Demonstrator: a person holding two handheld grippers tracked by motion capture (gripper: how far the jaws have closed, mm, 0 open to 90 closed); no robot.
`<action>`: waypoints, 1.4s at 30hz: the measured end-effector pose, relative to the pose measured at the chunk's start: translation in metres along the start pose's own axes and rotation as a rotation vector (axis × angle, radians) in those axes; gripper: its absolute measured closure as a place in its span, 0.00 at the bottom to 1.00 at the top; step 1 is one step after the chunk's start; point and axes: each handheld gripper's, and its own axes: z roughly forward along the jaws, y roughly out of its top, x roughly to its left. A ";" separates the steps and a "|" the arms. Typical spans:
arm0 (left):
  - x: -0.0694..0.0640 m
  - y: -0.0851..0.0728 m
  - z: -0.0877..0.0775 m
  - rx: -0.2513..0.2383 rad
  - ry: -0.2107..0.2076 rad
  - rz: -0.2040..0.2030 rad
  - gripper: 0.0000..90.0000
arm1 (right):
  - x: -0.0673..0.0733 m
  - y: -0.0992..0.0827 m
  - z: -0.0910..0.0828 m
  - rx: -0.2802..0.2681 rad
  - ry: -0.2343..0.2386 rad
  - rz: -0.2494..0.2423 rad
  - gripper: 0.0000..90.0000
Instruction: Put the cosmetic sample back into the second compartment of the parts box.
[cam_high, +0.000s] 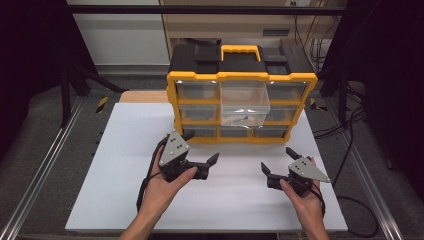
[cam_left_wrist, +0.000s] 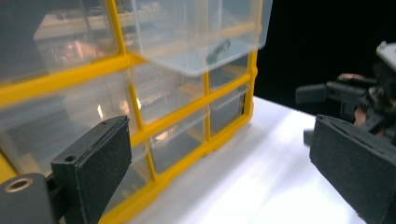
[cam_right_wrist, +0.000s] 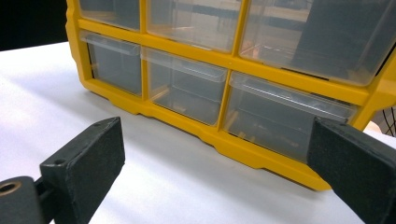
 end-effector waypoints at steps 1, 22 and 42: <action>0.000 -0.005 -0.001 0.004 0.006 0.007 0.06 | 0.000 0.000 0.000 0.000 -0.001 0.000 0.05; 0.042 -0.072 -0.058 0.011 0.123 -0.045 0.06 | -0.002 0.000 -0.001 -0.005 -0.015 0.006 0.06; 0.056 -0.086 -0.095 0.012 0.174 -0.027 0.06 | -0.003 0.003 -0.006 -0.011 -0.021 0.041 0.07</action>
